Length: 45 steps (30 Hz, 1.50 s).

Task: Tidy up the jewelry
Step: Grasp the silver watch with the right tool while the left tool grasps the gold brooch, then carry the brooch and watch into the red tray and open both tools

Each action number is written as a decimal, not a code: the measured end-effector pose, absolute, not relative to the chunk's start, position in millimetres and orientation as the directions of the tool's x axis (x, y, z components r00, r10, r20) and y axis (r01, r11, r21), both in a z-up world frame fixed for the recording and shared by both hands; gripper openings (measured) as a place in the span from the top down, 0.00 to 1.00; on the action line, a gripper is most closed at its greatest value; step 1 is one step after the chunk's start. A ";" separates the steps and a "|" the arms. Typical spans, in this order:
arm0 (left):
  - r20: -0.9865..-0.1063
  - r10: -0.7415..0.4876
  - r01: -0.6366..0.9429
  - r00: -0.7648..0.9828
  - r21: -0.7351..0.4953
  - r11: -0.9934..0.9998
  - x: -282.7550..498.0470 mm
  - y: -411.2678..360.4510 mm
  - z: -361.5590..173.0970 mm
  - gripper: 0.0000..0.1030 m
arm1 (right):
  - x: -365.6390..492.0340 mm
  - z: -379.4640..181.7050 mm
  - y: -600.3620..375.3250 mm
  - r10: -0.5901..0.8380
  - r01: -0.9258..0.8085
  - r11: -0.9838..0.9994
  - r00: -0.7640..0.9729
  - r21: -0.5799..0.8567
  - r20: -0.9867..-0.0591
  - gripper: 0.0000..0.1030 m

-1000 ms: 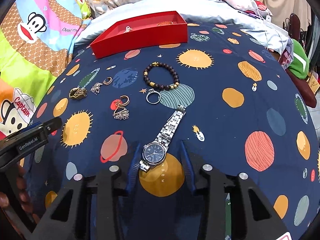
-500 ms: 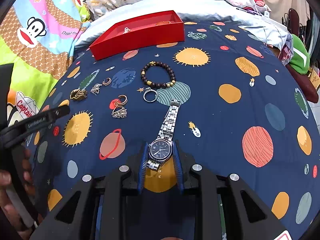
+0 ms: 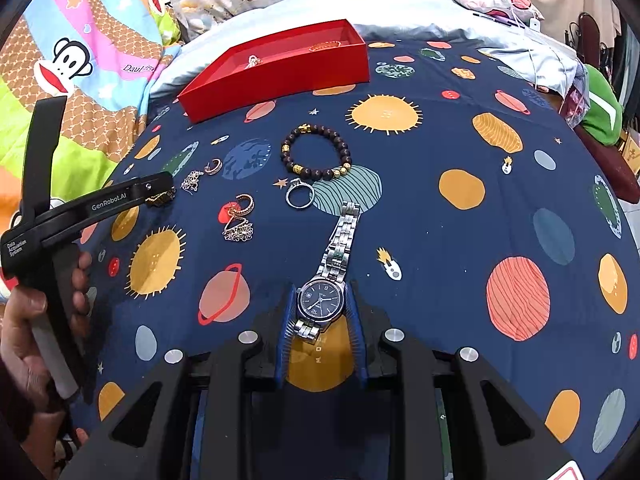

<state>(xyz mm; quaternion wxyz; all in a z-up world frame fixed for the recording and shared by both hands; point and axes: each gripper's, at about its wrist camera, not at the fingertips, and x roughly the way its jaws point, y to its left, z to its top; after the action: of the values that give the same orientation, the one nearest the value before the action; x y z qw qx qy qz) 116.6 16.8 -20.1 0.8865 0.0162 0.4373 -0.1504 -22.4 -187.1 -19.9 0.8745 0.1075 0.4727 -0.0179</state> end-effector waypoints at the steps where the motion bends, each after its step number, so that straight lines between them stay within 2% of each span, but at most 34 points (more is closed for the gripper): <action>1: -0.779 -0.261 0.295 0.571 -0.102 0.950 116.5 15.3 -20.3 0.36 | -22.3 -19.9 -187.2 0.071 0.133 0.976 0.553 0.172 -0.830 0.77; 5: -0.784 -0.291 0.358 0.548 -0.094 0.929 114.5 6.4 -25.8 0.39 | -21.7 -20.1 -187.4 0.072 0.132 0.976 0.553 0.173 -0.830 0.77; 7: -0.780 -0.292 0.381 0.554 -0.074 0.922 110.0 2.4 -25.6 0.46 | -21.7 -20.0 -187.6 0.073 0.133 0.976 0.552 0.174 -0.831 0.77; 11: -0.776 -0.312 0.406 0.548 -0.079 0.910 101.6 -1.4 -24.6 0.69 | -20.2 -20.0 -186.2 0.078 0.136 0.974 0.551 0.181 -0.831 0.77; 16: -0.774 -0.325 0.384 0.543 -0.116 0.916 97.7 1.8 -24.4 0.80 | -20.8 -20.1 -186.9 0.079 0.136 0.974 0.551 0.183 -0.831 0.77; 34: -0.774 -0.351 0.333 0.527 -0.191 0.923 71.9 9.5 -11.3 0.81 | -27.6 -5.6 -190.1 0.093 0.131 0.970 0.573 0.203 -0.814 0.77; 45: -0.732 -0.329 0.343 0.596 -0.137 0.929 56.4 10.2 29.9 0.81 | -22.1 41.0 -199.9 0.125 0.100 0.965 0.636 0.241 -0.761 0.77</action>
<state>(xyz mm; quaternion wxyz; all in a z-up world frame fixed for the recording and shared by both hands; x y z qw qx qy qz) 56.4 10.2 29.9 0.8934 0.0090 0.4079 -0.1881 -22.1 -199.9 41.0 0.8949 0.1316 0.4263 0.0070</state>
